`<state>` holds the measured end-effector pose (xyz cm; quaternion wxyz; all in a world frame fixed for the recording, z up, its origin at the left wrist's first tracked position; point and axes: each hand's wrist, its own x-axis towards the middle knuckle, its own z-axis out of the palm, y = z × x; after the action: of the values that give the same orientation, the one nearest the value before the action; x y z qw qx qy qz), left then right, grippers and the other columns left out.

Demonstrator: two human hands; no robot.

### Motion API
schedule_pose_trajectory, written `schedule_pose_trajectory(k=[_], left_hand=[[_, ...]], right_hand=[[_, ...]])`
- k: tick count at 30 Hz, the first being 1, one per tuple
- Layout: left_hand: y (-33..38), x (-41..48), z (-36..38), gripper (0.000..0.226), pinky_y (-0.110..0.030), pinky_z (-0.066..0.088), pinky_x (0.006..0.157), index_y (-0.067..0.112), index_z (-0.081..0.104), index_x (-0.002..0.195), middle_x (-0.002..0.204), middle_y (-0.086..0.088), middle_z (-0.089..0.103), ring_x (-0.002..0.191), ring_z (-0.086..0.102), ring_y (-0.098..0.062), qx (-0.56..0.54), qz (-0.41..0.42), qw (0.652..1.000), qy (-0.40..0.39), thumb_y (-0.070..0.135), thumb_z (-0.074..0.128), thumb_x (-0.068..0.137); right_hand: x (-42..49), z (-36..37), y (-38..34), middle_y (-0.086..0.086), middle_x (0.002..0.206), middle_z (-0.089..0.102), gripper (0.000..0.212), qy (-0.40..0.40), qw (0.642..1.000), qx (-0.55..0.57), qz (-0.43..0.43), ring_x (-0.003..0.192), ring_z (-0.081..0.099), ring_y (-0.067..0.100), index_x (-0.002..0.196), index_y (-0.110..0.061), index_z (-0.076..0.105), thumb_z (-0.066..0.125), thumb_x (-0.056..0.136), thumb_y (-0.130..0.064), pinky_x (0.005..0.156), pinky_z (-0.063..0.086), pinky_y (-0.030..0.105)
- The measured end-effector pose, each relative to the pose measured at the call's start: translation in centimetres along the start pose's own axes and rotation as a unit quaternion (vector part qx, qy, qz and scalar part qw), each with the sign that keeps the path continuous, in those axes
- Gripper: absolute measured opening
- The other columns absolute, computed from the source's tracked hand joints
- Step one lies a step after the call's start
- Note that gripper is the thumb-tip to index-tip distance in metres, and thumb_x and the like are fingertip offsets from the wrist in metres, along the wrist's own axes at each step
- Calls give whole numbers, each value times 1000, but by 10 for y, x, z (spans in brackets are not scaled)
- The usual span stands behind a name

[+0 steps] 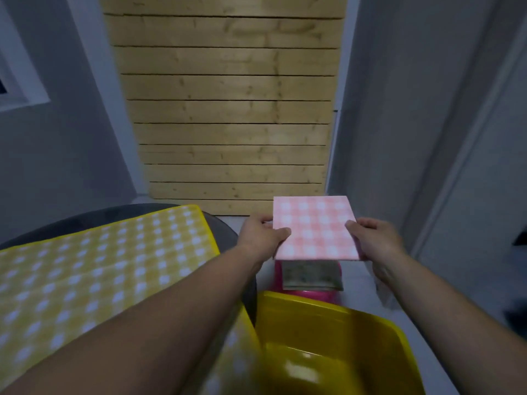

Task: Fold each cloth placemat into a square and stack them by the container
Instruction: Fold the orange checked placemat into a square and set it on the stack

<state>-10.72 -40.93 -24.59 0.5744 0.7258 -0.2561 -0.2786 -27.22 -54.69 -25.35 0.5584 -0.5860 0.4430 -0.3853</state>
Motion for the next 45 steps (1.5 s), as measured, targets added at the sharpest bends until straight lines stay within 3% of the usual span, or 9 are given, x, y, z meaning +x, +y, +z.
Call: schedule_pose_trajectory(k=[8,11,14,18,22,30,37,41,45], left_hand=[[-52,68,75,44,-45,54,96,4,59,119,113,-9,64,108,63,-34,81,-72,993,53,16,80,82],[-79,83,89,29,-46,56,92,8,61,99,110,-14,70,100,67,-36,77,-94,989,83,16,81,80],[-106,92,101,28,-39,56,89,6,63,101,105,-12,71,93,67,-32,82,-104,985,106,18,79,81],[-131,93,113,28,-32,50,81,11,62,103,99,-4,67,88,62,-27,91,-100,984,112,26,76,83],[-162,106,123,41,-47,54,92,24,61,100,105,-5,68,97,63,-33,152,-96,977,118,48,66,67],[-162,103,126,41,-49,52,93,22,58,106,109,-5,66,106,61,-32,190,-90,972,102,47,68,75],[-146,98,129,78,-51,47,102,11,47,134,133,-10,55,125,51,-33,207,-113,966,108,55,69,72],[-108,89,128,66,-43,43,107,9,47,133,135,-11,54,130,48,-33,184,-94,972,113,45,72,83],[-65,67,110,74,-37,37,110,7,36,148,149,-12,44,137,43,-33,111,-84,986,90,42,66,91]], right_hand=[[69,-8,68,-1,78,67,7,-26,999,-25,32,64,63,14,96,-13,68,63,93,-9,39,46,19],[84,1,98,5,88,70,14,-39,997,-57,39,80,68,24,104,-7,71,64,92,-11,69,56,32],[94,8,129,11,94,68,30,-48,995,-77,44,83,61,28,118,-1,68,68,90,-13,76,47,37],[103,12,159,13,93,72,23,-19,995,-73,64,90,68,29,105,1,72,73,86,-11,92,55,45],[111,16,176,10,93,74,20,-8,994,-80,69,88,70,27,102,-2,73,74,85,-13,91,56,45],[116,23,187,5,90,71,17,-4,992,-121,48,88,68,26,102,-8,74,65,91,-17,91,56,46],[117,21,182,13,128,63,45,22,985,-157,63,116,60,32,133,-6,57,62,94,-27,101,48,40],[109,12,158,7,109,69,29,33,989,-138,36,104,63,29,113,-9,69,64,91,-28,98,50,42],[81,6,114,-6,67,57,24,16,992,-123,-16,76,57,23,69,-17,63,64,90,-27,74,46,32]])
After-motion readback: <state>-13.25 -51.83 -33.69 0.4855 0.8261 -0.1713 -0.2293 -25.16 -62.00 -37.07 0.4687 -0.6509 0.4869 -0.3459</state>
